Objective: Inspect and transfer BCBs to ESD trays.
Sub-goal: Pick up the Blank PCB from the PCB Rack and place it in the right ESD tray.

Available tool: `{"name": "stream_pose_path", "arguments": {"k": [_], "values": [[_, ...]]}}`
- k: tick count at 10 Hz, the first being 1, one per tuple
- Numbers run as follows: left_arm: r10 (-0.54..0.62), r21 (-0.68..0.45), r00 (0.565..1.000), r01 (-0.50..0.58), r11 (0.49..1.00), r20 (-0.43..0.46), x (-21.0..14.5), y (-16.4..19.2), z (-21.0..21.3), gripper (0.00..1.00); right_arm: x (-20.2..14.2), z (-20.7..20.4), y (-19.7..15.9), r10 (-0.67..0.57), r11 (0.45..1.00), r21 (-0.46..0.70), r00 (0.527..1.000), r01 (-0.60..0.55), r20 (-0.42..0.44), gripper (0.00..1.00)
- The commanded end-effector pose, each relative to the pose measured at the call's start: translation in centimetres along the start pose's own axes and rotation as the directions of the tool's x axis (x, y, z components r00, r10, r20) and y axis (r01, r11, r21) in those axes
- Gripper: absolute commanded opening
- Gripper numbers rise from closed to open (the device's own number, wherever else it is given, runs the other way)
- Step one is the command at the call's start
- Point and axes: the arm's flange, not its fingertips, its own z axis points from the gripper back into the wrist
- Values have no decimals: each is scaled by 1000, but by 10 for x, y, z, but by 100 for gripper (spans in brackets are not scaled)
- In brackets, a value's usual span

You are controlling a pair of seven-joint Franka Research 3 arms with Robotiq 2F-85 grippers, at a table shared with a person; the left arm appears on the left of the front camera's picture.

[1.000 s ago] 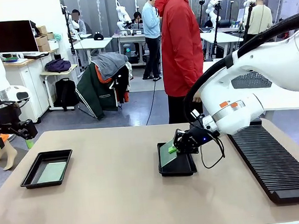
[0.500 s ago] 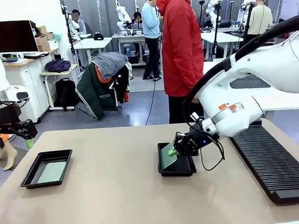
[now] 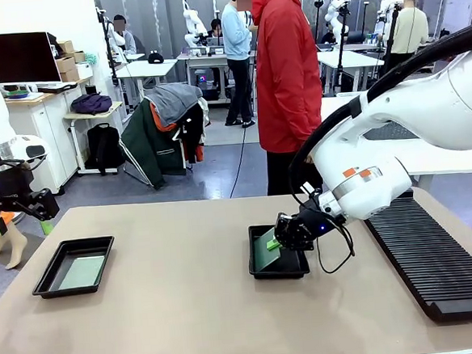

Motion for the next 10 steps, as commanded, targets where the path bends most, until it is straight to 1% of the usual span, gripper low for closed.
{"name": "stream_pose_path", "arguments": {"k": [1, 9, 10], "values": [[3, 1, 1000, -3, 1000, 4, 0, 1, -2, 100, -1, 0, -1, 0, 1000, -6, 1000, 0, -5, 2], [3, 1, 1000, -3, 1000, 4, 0, 1, -2, 100, -1, 0, -1, 0, 1000, -6, 1000, 0, -5, 2], [3, 1, 1000, -3, 1000, 4, 0, 1, -2, 100, 0, 0, 0, -1, 1000, 0, 1000, 1, 0, 7]]}}
